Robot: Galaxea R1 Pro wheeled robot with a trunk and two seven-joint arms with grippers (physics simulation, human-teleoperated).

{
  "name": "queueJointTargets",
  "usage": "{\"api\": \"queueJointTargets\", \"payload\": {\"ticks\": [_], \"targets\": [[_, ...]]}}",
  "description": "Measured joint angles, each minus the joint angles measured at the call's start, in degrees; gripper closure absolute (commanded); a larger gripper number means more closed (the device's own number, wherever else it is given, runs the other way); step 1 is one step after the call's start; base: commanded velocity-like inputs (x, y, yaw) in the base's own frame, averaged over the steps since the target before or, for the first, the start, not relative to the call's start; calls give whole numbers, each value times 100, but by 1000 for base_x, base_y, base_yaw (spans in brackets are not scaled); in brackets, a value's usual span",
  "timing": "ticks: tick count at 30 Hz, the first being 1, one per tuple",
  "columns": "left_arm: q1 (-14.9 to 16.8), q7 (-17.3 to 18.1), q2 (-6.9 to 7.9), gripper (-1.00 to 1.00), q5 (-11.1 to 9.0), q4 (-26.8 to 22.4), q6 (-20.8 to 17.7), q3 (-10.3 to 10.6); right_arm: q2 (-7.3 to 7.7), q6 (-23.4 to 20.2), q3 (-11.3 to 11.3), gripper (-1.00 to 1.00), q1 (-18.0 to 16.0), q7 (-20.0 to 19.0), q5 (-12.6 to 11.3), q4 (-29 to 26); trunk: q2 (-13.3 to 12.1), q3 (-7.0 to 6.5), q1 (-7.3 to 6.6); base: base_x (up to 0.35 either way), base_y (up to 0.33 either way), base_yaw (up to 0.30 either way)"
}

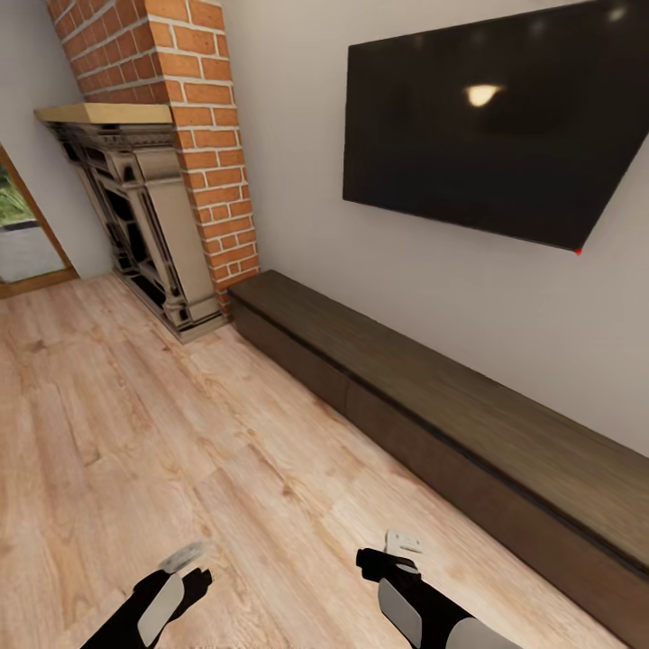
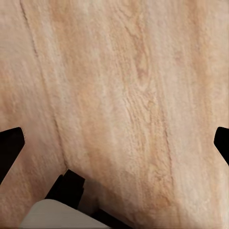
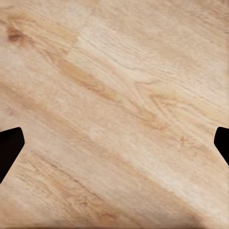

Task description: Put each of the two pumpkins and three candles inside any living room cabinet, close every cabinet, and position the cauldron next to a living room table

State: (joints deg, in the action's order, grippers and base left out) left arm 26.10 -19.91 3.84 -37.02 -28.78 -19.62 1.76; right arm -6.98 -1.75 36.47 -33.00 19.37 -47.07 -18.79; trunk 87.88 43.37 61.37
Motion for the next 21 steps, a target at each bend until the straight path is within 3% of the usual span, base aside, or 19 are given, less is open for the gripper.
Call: {"api": "queueJointTargets", "payload": {"ticks": [5,11,21], "targets": [[0,223,13,-100,6,95,-2,-46,0,0,5,-100,0,-4,0,0,-201,-58,-110,0,0,234],[1,689,154,-100,12,320,-12,-99,0,0,11,-100,-2,-4,0,0,-441,-129,-242,0,0,234],[1,807,189,-100,13,336,-15,-116,0,5,14,-100,0,-12,0,4,-842,-246,-461,0,0,234]]}}
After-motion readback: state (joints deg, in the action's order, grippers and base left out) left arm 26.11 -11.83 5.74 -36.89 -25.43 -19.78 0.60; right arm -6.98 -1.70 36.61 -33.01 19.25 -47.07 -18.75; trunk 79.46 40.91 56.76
